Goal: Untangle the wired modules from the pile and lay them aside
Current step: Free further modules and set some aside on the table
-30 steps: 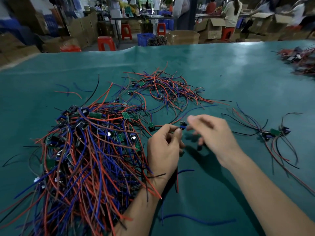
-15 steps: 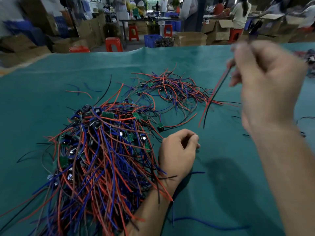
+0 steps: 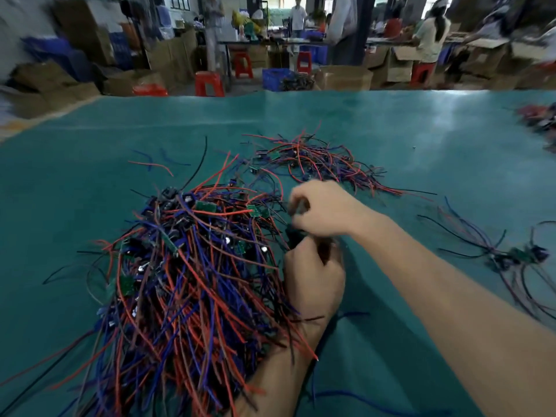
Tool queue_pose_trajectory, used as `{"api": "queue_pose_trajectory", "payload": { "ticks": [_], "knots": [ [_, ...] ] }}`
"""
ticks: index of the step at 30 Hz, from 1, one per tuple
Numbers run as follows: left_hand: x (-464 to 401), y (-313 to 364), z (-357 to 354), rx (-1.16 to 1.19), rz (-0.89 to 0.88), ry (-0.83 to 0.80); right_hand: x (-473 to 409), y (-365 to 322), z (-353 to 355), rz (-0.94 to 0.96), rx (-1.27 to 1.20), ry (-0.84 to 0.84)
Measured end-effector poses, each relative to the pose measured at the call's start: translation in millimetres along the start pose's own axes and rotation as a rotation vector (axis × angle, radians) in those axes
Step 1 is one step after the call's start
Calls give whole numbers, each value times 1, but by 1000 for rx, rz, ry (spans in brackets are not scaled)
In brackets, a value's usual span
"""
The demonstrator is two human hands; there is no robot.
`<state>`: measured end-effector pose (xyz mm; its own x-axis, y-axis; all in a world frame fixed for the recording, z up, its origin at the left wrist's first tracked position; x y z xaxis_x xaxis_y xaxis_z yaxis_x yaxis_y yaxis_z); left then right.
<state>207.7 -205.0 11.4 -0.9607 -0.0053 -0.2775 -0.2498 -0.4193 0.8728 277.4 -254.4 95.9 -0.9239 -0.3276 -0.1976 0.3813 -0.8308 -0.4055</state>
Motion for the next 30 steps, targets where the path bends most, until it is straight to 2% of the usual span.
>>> {"api": "queue_pose_trajectory", "payload": {
  "ticks": [1,3,7,13,21,24,28,29,30],
  "knots": [
    [-1,-3,1,-20,18,6,30,16,-17,-266,-26,-106],
    [0,0,2,-101,1,-1,38,33,-37,-270,-87,-160],
    [1,6,4,-198,-23,23,15,44,-30,-279,-54,-121],
    [3,12,7,-144,-58,43,24,62,-24,-326,-15,-55],
    [2,5,0,-78,-40,11,73,105,-5,-539,-19,-22],
    [1,3,5,-93,-38,61,73,96,-6,-519,-61,51],
    [2,3,2,-47,-32,33,67,90,-8,-464,-49,42],
    [2,3,1,-28,-39,30,69,90,-4,-471,-109,65],
    [2,3,1,-4,-44,32,74,91,1,-492,-272,103]
  ]
}}
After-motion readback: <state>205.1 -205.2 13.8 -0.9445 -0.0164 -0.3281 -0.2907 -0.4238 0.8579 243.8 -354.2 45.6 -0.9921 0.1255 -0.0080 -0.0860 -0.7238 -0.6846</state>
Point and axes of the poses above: each hand's wrist, its own x-axis away from the middle knuckle, its own z-axis out of the back of the hand, y = z × x, the point moved 10 cm from there along -x, towards the middle knuckle, and after that the axes turned 6 degrees about -x, right-handed, at the moved point
